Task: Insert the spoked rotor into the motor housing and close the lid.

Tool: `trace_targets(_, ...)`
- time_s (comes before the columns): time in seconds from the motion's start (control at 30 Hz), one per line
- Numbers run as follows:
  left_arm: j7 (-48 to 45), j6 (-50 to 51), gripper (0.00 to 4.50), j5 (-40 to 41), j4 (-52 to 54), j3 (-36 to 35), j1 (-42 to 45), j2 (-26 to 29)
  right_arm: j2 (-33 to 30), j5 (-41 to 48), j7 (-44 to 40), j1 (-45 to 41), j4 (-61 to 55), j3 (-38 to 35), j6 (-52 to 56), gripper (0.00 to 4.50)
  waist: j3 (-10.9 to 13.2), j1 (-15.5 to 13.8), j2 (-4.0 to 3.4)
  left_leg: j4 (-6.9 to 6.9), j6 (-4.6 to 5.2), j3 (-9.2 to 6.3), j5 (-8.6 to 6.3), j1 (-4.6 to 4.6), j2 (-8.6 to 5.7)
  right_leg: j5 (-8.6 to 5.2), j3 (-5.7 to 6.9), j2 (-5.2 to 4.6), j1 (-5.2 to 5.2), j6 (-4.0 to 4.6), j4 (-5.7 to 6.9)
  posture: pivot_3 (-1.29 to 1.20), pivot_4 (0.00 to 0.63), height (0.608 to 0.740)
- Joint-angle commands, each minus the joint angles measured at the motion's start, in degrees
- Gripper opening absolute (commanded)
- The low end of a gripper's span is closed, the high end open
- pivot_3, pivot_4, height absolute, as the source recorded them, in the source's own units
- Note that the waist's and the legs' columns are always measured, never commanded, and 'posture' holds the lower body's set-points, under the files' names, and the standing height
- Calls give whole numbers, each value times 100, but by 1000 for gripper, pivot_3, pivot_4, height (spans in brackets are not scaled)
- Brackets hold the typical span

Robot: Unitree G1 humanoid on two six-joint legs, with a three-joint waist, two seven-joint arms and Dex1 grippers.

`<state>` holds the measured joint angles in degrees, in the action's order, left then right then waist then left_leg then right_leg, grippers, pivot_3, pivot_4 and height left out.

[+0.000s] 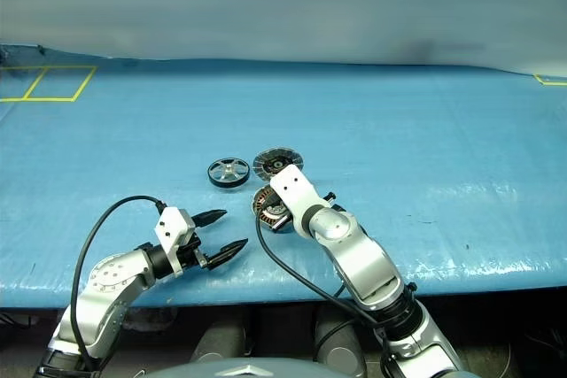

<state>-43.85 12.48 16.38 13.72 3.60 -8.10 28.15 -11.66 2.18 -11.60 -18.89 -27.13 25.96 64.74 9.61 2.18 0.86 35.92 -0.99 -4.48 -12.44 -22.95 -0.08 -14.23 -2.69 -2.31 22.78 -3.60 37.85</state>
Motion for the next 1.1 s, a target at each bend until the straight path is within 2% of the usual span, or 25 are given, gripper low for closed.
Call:
trace_targets(0.03,-23,10,4500,65,116,-13,-15,6,129,55,-13,-48,-224,-144,-183,22,0,0,0,0,0,0,0,0,0,0,0,0,0,0,0,0,150,740)
trace_targets(0.23,-138,182,4500,339,248,-242,168,125,279,650,-519,-11,-930,-554,-578,22,1,-1,-1,0,0,-2,0,-3,3,0,1,1,1,-2,0,0,150,740)
trace_targets(0.4,-601,897,4500,805,242,-632,714,863,-293,899,-881,420,-1453,-906,-730,22,2,-20,2,2,0,-15,0,-5,3,-1,14,0,-1,0,-2,0,150,740)
trace_targets(0.57,-1386,1349,4500,646,-550,-437,1814,1798,-809,972,-1028,958,-1509,-1198,-972,22,5,-1,0,2,0,-7,0,-4,-4,-16,10,1,-2,24,0,0,150,740)
trace_targets(0.7,-2096,1406,4500,349,-1391,31,2901,2161,-831,1019,-947,1143,-1495,-1276,-1060,22,8,27,3,-1,0,-4,0,-6,-1,-4,8,9,3,2,0,0,150,740)
trace_targets(0.9,-3179,983,4500,-447,-2974,879,4617,2242,-698,976,-761,1298,-1455,-1144,-1160,22,12,12,10,1,0,-11,0,-27,1,0,8,20,17,-4,0,0,150,740)
trace_targets(1.1,-3995,200,4500,-1250,-4658,1551,5990,1850,-587,915,-584,1561,-1428,-989,-1329,22,11,1,12,12,-2,-13,2,-81,-1,20,0,25,70,12,10,0,150,740)
